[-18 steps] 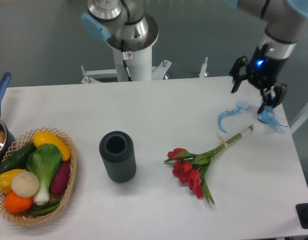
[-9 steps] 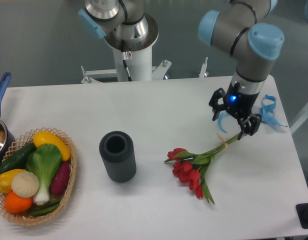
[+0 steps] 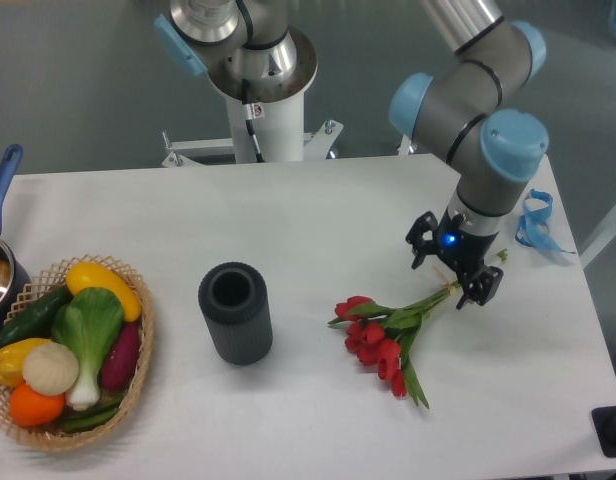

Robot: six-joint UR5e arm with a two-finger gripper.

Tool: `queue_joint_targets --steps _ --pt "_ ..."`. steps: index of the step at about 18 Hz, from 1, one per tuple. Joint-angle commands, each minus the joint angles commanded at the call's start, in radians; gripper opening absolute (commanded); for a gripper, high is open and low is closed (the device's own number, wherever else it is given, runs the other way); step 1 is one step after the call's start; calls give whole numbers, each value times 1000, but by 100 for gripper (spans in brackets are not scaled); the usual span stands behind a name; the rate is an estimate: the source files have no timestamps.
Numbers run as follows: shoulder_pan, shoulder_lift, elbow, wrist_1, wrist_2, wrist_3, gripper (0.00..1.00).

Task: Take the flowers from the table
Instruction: 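Move the gripper over the green stems of the red tulip bunch, then lower the gripper and close it around the tulip stems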

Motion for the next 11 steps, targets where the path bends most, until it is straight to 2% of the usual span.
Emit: queue_joint_targets --steps 4,11 --pt "-8 -9 -31 27 0 -3 100" --pt "-22 -55 -15 54 3 -5 100"
